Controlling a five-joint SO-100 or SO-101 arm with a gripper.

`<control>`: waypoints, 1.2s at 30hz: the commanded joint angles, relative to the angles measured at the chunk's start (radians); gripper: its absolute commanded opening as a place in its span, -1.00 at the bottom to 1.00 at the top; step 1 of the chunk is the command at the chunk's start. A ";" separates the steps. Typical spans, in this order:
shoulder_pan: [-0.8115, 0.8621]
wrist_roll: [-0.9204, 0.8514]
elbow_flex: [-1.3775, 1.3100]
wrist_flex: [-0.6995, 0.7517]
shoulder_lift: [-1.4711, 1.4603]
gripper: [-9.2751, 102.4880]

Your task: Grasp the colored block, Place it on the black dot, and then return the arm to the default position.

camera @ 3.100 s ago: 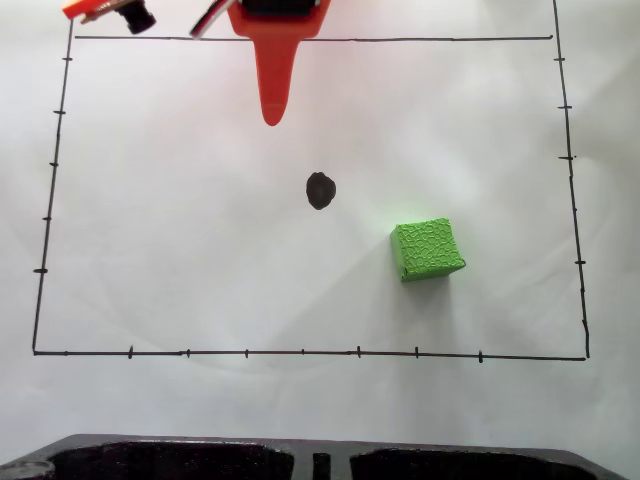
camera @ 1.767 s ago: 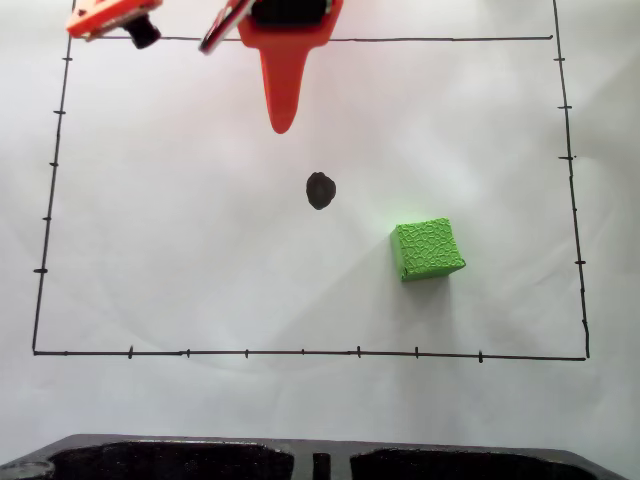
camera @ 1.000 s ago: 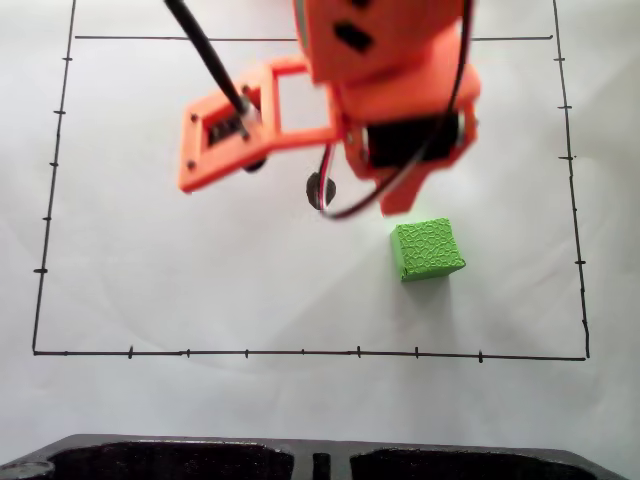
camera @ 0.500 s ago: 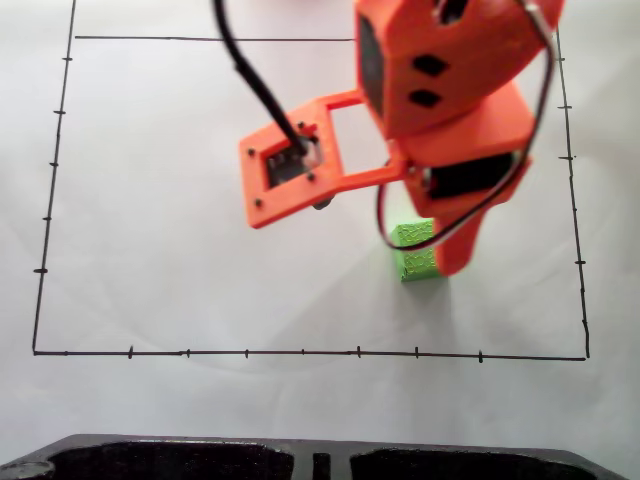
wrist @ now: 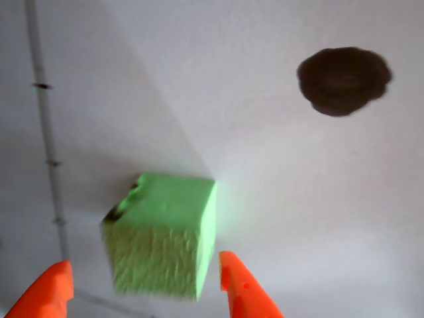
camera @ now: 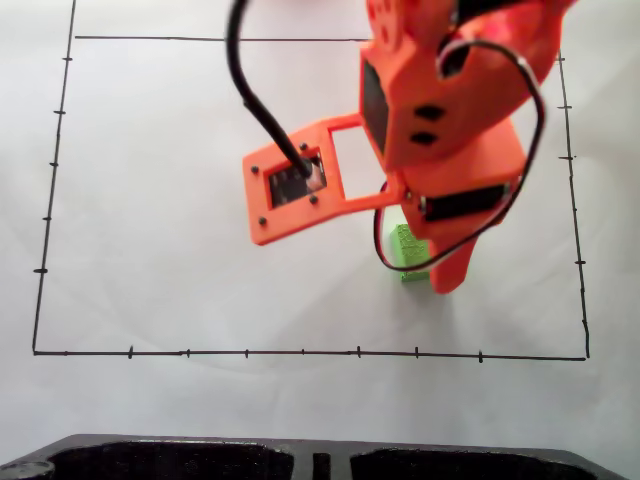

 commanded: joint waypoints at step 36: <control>0.044 -0.114 -0.011 0.075 0.094 -0.71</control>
